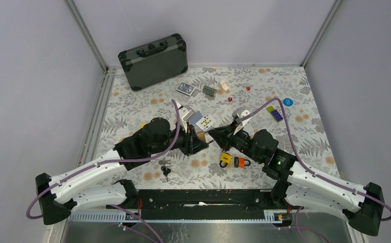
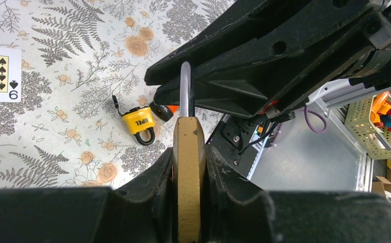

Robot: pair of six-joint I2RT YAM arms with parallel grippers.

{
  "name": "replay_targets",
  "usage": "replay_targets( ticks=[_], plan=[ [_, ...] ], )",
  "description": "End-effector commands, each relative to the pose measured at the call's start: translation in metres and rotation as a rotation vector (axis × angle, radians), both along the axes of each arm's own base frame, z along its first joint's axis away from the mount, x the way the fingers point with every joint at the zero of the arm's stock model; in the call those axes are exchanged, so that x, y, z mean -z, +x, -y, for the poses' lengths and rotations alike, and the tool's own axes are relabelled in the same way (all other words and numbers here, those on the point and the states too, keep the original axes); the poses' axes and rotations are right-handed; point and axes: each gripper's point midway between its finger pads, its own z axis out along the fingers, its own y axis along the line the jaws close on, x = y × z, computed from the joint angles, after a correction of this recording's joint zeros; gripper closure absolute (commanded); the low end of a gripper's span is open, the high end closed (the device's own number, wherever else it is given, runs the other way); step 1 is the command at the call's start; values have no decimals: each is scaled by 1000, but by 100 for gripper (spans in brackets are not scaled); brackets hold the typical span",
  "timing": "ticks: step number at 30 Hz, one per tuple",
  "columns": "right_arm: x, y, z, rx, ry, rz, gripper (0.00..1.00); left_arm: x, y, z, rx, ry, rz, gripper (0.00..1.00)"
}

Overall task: Lock with the key
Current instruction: Lock the lock.

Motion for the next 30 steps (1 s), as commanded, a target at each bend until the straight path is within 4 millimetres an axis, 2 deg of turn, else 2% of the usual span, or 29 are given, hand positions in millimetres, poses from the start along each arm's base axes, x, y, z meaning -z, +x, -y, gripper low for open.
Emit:
replay_targets(
  ticks=[1, 14, 20, 26, 30],
  plan=[
    [-38, -70, -46, -346, 141, 11, 100, -95, 11, 29, 24, -321, 188, 100],
    [-56, -110, -67, -474, 163, 37, 100, -93, 12, 34, 30, -319, 183, 100],
    [-72, -131, -75, -544, 229, 37, 100, -93, 13, 36, 33, -319, 182, 100],
    [-96, -146, -76, -603, 316, 43, 100, -92, 13, 37, 33, -316, 180, 100],
    [-104, -154, -78, -636, 335, 45, 100, -92, 15, 37, 27, -319, 183, 100]
  ],
)
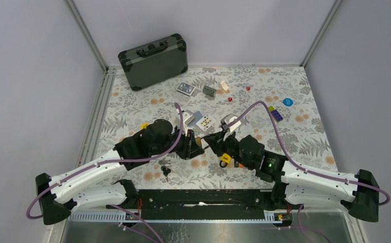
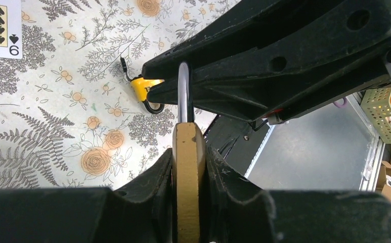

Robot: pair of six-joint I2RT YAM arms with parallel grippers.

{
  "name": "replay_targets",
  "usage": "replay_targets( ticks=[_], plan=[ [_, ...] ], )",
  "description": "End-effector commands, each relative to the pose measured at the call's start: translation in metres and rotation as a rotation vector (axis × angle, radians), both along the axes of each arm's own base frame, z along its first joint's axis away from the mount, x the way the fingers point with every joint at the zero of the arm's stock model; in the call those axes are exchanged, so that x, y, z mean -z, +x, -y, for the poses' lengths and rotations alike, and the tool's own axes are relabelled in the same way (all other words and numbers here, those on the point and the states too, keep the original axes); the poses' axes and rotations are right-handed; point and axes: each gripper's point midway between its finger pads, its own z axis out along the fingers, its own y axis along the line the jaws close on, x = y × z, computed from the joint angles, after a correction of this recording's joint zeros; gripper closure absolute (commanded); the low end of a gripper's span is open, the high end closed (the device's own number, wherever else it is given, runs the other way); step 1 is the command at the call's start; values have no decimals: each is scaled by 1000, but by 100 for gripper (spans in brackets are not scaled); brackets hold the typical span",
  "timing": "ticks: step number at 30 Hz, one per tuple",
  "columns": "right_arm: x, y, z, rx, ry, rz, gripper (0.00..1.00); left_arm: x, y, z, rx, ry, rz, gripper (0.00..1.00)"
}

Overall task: Lock with the key
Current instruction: Lock the lock.

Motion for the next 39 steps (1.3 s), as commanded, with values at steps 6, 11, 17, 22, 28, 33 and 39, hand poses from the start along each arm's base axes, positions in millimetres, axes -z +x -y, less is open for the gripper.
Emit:
replay_targets(
  ticks=[6, 11, 17, 22, 28, 33, 39],
  plan=[
    [-135, -155, -65, -729, 476, 21, 100, -126, 23, 50, 23, -442, 262, 100],
    [-144, -168, -65, -767, 525, 8, 100, -124, 24, 51, 20, -442, 259, 100],
    [-154, -182, -68, -813, 556, -3, 100, -124, 25, 50, 12, -442, 261, 100],
    [-167, -196, -69, -855, 587, 7, 100, -122, 26, 49, 3, -435, 261, 100],
    [-170, -203, -70, -865, 595, 12, 100, -123, 26, 48, 4, -436, 264, 100],
    [-164, -193, -69, -806, 570, 18, 100, -121, 25, 47, 2, -432, 262, 100],
    [-142, -131, -59, -442, 472, -36, 100, -127, 21, 37, -4, -446, 274, 100]
  ],
)
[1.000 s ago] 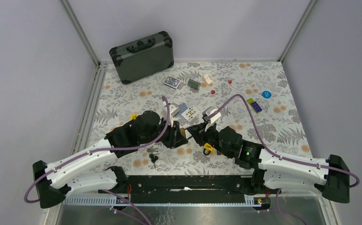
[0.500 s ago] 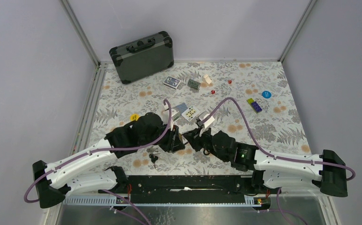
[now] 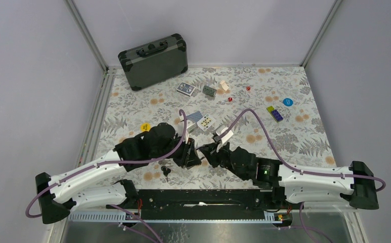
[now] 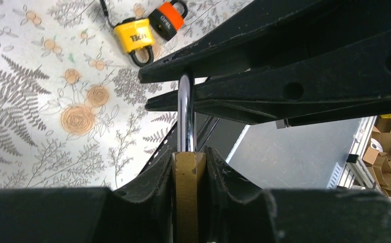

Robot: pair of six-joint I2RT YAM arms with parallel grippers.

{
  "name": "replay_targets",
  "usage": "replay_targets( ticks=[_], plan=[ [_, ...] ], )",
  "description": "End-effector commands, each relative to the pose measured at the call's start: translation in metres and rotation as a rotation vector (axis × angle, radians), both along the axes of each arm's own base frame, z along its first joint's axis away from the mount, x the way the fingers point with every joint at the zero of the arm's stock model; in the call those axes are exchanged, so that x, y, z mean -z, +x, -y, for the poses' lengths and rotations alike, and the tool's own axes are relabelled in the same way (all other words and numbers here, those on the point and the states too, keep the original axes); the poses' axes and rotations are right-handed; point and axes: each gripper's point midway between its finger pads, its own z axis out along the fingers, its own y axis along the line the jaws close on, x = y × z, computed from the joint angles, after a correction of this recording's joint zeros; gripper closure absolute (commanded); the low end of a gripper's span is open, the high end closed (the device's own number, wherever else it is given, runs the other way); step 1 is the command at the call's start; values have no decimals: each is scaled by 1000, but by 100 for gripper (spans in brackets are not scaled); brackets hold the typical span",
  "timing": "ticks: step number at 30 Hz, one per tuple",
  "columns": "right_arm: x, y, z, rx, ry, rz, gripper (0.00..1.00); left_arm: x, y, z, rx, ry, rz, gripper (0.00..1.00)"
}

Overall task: Lock with the key
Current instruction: Lock the lock.

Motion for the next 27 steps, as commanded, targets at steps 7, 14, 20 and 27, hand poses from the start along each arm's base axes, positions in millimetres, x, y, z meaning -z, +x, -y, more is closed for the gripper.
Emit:
replay_targets(
  ticks=[7, 14, 20, 27],
  plan=[
    [-150, -40, 12, -40, 540, -30, 100, -173, 44, 39, -92, -612, 410, 87],
    [-155, -19, 63, 115, 615, -6, 100, -185, 39, 34, -90, -644, 402, 42],
    [-158, -13, 86, 166, 635, 24, 100, -197, 34, 30, -78, -655, 407, 30],
    [-154, -12, 96, 175, 622, 44, 100, -190, 37, 17, -121, -608, 426, 26]
  ],
)
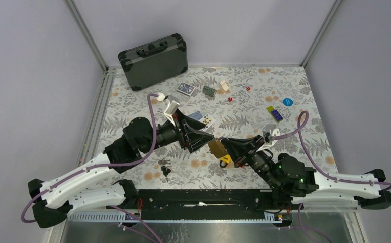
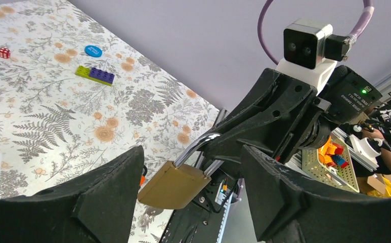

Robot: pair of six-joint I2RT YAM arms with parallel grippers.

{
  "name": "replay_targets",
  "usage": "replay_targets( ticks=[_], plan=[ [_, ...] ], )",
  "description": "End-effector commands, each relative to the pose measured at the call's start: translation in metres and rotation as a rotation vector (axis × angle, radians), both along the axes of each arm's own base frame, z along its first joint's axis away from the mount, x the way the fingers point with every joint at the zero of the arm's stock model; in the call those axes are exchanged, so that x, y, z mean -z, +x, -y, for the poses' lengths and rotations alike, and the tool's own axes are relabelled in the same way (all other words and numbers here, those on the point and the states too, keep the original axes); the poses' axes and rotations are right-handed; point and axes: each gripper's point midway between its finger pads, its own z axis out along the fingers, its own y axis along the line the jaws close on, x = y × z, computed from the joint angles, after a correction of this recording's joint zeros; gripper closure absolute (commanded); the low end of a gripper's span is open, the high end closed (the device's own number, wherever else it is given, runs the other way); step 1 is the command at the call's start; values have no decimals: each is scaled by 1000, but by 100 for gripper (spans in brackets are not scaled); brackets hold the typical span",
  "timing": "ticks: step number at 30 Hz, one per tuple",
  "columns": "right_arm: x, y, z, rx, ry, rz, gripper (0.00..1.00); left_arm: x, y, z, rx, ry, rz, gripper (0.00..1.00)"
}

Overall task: Lock with the key
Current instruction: Lock the lock.

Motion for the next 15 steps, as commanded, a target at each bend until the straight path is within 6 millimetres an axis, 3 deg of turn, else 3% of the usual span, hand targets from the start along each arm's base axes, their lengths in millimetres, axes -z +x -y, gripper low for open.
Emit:
replay_targets(
  ticks=[1, 7, 15],
  plan=[
    [-40, 3, 19, 34, 175, 6, 100, -30, 4, -16, -65, -60, 62, 26],
    [-36, 1, 18, 22, 148, -19, 100, -13, 4, -25, -88, -28, 42, 24],
    [-23, 5, -13, 27, -49, -8, 100, -5, 5, -44, -149, -45, 28, 20]
  ],
)
